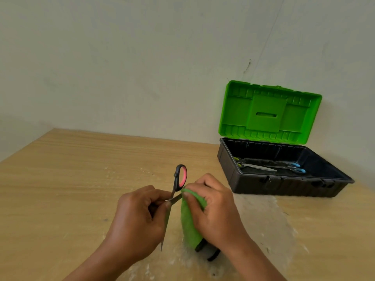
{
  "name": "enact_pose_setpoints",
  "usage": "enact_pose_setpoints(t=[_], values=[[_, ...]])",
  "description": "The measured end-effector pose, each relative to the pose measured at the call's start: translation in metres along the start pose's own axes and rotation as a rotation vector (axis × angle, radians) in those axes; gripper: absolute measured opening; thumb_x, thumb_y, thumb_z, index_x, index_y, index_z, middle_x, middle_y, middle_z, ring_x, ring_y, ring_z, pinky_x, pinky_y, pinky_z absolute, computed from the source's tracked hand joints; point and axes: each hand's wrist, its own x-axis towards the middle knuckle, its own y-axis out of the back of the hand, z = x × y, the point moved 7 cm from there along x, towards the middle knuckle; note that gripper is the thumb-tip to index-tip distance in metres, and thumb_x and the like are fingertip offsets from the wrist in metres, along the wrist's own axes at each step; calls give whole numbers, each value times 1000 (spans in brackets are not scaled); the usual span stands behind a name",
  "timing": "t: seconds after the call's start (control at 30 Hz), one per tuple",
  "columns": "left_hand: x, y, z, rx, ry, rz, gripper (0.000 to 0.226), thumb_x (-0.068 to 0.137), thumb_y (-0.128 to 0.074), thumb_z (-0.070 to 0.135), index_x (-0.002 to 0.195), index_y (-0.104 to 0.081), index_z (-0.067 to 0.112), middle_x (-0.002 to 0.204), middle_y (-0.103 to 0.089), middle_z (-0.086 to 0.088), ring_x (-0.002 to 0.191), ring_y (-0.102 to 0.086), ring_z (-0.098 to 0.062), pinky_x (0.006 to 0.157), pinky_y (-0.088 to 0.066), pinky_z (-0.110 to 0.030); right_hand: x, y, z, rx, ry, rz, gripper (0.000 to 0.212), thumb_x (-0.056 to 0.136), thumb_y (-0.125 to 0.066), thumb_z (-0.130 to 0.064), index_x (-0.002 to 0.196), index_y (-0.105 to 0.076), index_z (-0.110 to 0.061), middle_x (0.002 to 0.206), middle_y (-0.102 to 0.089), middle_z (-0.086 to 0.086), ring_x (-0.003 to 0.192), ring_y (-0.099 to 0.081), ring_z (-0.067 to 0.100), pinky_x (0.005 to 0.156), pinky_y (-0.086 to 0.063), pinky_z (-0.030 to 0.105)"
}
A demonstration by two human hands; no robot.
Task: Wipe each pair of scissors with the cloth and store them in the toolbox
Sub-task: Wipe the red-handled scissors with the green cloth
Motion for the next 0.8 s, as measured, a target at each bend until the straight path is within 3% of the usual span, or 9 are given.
enact_pose_setpoints(t=[0.13, 0.3, 0.47, 0.63, 0.7, 0.8], values=[[-1, 0, 2, -19, 7, 0, 25, 82, -74, 6, 86, -77, 30, 65, -67, 8, 49, -62, -15, 46, -54, -40, 1, 8, 13, -63, -66, 105, 13, 94, -69, -16, 102, -79, -12, 86, -57, -3, 75, -59, 10, 64, -52, 30], [-1, 0, -3, -11, 29, 4, 27, 82, -74, 6, 86, -77, 33, 67, -67, 8, 51, -63, -14, 48, -56, -40, 0, 0, 2, -25, -22, 25, 12, 93, -71, -15, 103, -79, -14, 87, -56, -6, 76, -57, 5, 66, -45, 11], [-1, -6, -1, -13, 40, -15, 30, 83, -73, 8, 85, -73, 38, 67, -68, 5, 52, -65, -18, 49, -56, -41, -1, 6, 23, -115, -143, 116, 11, 94, -69, -15, 101, -78, -14, 88, -56, -6, 76, -58, 8, 67, -51, 23], [0, -2, -12, -245, 257, -10, 18, 89, -66, 0, 88, -76, 15, 58, -70, -2, 44, -62, -11, 43, -45, -15, -3, -2, -10, -28, 17, 75, 15, 95, -68, -12, 107, -76, -11, 92, -58, -3, 80, -59, 9, 66, -53, 25], [0, -3, -17, -351, 324, -32, 20, 91, -63, -2, 87, -77, 12, 56, -69, -3, 43, -59, -9, 44, -45, -15, -6, -12, -25, 43, 84, -17, 21, 97, -62, -16, 112, -75, -10, 96, -59, -2, 86, -60, 12, 69, -54, 28], [1, -4, -26, -454, 404, -26, 19, 91, -61, -4, 90, -76, 8, 57, -67, -9, 48, -59, -19, 50, -49, -26, -9, -21, -30, 78, 132, -95, 23, 99, -59, -14, 115, -74, -9, 101, -60, -2, 92, -60, 12, 74, -53, 27]])
